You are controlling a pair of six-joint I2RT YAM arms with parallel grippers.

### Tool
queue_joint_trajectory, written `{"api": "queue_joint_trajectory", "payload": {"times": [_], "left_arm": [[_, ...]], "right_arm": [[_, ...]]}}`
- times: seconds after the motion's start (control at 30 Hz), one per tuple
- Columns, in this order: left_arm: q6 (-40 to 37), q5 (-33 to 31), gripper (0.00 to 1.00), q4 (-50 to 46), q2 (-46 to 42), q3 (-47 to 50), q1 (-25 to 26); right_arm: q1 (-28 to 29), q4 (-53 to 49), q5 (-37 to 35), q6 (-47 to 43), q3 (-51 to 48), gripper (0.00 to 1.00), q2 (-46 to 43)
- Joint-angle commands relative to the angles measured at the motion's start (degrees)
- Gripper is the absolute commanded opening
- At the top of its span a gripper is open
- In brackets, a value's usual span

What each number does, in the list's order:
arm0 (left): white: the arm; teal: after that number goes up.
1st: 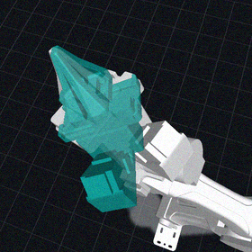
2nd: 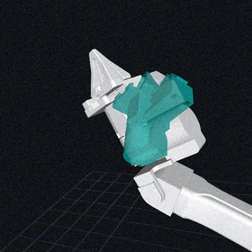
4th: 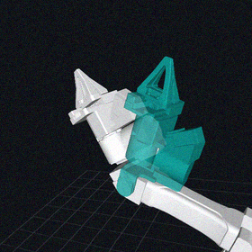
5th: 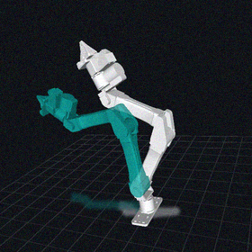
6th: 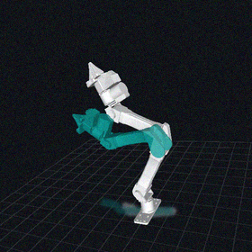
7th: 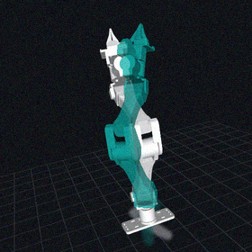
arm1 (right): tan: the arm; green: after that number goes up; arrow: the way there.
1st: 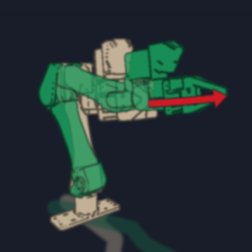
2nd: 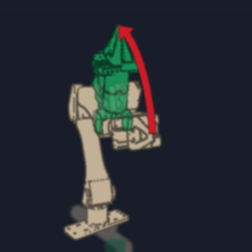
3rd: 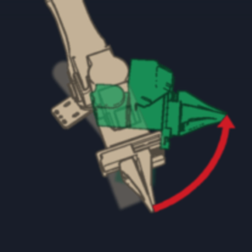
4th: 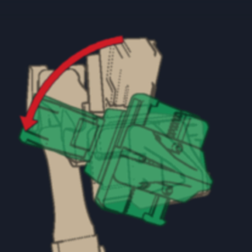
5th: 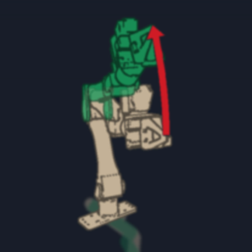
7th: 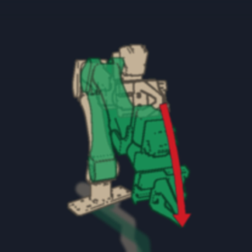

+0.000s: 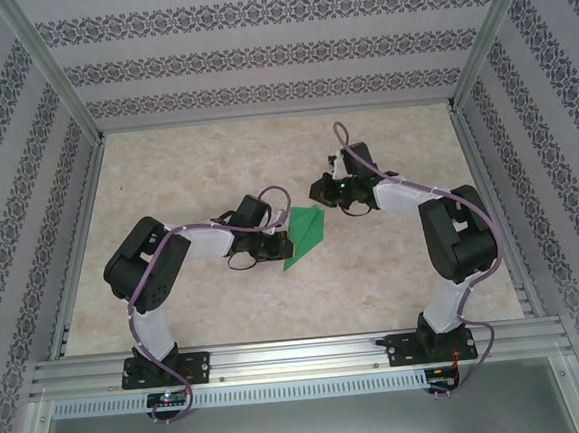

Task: Fold a paper plane with a square sheet of paper (pick it up from the middle)
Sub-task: Fourth fold the wing at the center of the table.

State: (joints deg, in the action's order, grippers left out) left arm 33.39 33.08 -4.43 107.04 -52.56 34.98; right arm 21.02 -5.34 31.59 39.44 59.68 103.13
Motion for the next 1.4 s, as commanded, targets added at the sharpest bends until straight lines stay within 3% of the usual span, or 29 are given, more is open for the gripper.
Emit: {"api": "queue_joint_trajectory", "payload": {"times": [0.0,0.17,0.5,0.63,0.77,1.13,1.37], "left_arm": [[-2.1,-7.3,0.00,-12.4,4.9,3.1,0.0],[-2.1,-7.3,0.00,-12.4,4.6,3.2,0.0],[-2.7,-5.1,0.00,-13.2,3.5,3.2,-0.1],[-1.5,0.6,0.02,-14.4,-1.1,0.6,0.1],[-0.4,-0.4,0.08,-16.0,-5.2,-4.6,-0.2],[9.0,7.4,0.09,-1.7,1.9,-6.0,-1.7],[8.3,8.3,0.10,-1.9,3.5,-2.1,-1.8]], "right_arm": [[2.8,4.9,2.6,3.3,-2.4,0.05,2.2],[5.3,6.7,1.6,4.1,-3.8,0.04,5.1],[4.1,7.0,-2.6,3.1,-7.9,0.04,8.9],[4.2,5.9,-3.4,2.4,-8.2,0.04,8.7],[4.5,5.6,-4.0,2.1,-8.3,0.04,9.3],[4.9,6.3,-5.1,2.5,-9.4,0.05,10.3],[5.1,6.5,-5.7,2.5,-10.1,0.06,10.6]]}}
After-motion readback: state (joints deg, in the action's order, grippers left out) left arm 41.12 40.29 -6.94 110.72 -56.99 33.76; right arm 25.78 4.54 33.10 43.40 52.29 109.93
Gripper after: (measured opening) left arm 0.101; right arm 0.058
